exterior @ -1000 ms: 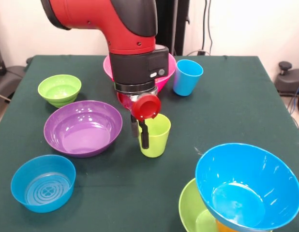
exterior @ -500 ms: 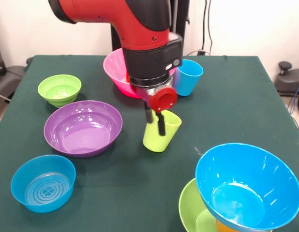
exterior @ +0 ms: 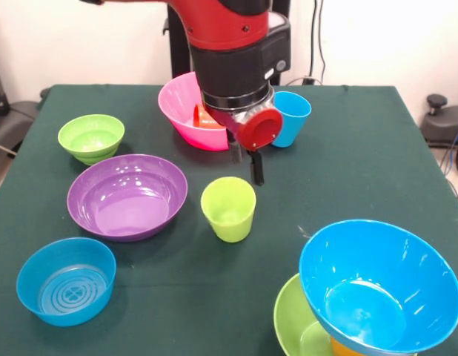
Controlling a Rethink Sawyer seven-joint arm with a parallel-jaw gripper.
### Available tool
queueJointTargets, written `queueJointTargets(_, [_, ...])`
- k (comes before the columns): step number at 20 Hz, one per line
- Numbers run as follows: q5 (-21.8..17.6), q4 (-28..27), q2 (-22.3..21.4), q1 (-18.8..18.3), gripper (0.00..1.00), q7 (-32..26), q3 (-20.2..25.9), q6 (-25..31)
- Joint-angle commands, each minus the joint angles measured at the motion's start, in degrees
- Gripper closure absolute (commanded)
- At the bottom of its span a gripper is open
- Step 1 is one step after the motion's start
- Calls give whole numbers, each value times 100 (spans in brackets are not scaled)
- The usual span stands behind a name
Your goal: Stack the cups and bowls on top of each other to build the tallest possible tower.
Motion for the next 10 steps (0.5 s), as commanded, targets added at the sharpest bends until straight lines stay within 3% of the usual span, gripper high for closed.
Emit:
queueJointTargets(1, [-278,-317,101,99,0,-391,125,341])
queueJointTargets(10, [-351,-258,129,108,0,-392,104,202])
